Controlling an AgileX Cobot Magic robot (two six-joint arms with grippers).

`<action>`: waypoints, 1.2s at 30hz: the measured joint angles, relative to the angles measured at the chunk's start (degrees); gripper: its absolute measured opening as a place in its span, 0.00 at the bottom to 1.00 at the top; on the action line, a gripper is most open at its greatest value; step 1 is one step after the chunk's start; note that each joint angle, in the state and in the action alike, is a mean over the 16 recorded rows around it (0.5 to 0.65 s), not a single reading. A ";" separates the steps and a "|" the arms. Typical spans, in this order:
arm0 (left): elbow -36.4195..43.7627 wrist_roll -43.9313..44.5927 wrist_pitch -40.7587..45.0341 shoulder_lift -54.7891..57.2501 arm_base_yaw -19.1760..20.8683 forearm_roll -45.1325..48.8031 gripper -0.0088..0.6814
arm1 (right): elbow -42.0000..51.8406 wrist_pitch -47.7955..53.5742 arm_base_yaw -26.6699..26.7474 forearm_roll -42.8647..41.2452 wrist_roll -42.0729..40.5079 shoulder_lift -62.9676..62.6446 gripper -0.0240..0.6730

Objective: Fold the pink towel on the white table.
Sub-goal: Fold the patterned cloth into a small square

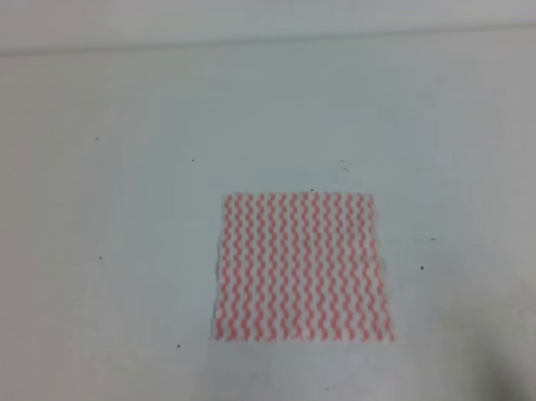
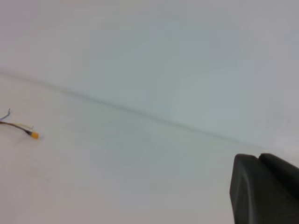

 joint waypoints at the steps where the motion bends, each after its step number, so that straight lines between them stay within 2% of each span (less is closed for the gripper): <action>1: 0.00 -0.65 -1.08 0.09 0.00 -0.98 0.01 | 0.00 -0.17 0.00 0.00 -0.01 0.00 0.01; 6: 0.00 -4.56 -5.37 0.18 -0.01 -5.92 0.01 | -0.08 -2.14 -0.01 0.84 -0.04 -0.02 0.01; 12: 0.00 -8.82 -6.17 0.27 -0.01 -9.00 0.01 | -0.16 -6.96 -0.02 5.49 -0.07 -0.03 0.01; 19: -0.08 -11.08 -3.99 0.38 -0.01 -10.39 0.01 | -0.09 -12.40 -0.01 18.82 -0.06 -0.02 0.01; 27: 0.00 -11.20 -0.34 0.16 0.00 -10.61 0.01 | -0.02 -14.22 -0.02 31.71 -0.10 -0.03 0.01; 36: 0.04 -11.28 2.12 0.19 0.00 -12.96 0.01 | -0.72 -13.60 -0.02 34.57 -0.14 0.08 0.01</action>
